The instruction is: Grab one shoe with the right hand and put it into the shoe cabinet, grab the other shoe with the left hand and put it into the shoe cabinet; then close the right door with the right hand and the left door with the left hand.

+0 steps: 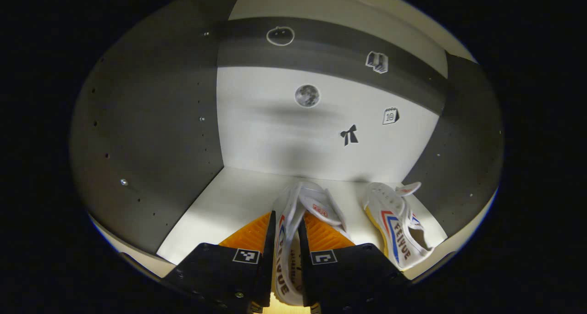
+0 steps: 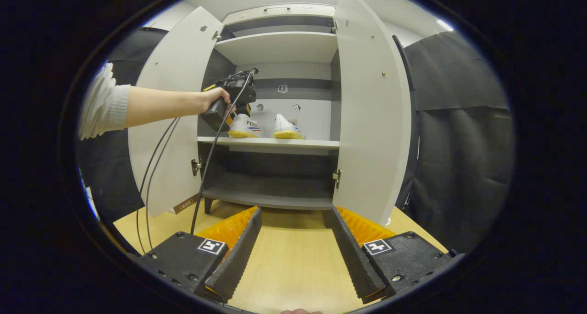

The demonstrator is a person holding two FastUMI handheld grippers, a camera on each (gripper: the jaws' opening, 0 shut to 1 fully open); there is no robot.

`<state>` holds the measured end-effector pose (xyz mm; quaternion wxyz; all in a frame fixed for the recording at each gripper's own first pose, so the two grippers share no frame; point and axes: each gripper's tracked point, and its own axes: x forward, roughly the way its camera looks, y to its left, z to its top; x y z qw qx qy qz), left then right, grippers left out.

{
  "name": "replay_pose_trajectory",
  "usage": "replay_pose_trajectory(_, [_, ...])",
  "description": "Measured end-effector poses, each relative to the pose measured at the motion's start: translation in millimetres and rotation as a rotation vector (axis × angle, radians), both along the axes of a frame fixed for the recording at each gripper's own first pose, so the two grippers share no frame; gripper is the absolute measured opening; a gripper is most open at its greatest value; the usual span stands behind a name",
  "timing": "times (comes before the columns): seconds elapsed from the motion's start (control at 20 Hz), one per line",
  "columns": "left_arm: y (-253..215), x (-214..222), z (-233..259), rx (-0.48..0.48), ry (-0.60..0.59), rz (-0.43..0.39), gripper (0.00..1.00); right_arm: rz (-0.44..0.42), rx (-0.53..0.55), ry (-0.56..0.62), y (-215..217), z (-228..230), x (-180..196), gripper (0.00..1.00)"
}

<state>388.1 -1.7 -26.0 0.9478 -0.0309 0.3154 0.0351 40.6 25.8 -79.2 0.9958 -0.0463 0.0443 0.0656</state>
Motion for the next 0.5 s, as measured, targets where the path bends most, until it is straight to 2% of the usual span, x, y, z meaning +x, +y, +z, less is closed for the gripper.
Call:
replay_pose_trajectory(0.05, [-2, -8, 14, 0.008, -0.048, -0.014, 0.40, 0.001, 0.001, -0.002, 0, 0, 0, 0.95])
replay_pose_trajectory(0.1, [-2, -19, 30, 0.023, -0.097, -0.029, 0.26, 0.002, 0.002, -0.002, 0, 1, -1, 0.94])
replay_pose_trajectory(0.2, [-7, -48, 60, 0.044, -0.189, -0.070, 0.22, 0.007, 0.003, -0.007, 0, 1, -2, 0.95])
replay_pose_trajectory(0.4, [-21, -123, 104, 0.020, -0.344, -0.149, 0.22, 0.023, -0.003, -0.017, 1, 5, -6, 0.95])
replay_pose_trajectory(0.5, [-18, -165, 110, 0.019, -0.405, -0.155, 0.22, 0.033, -0.001, -0.023, 2, 8, -11, 0.95])
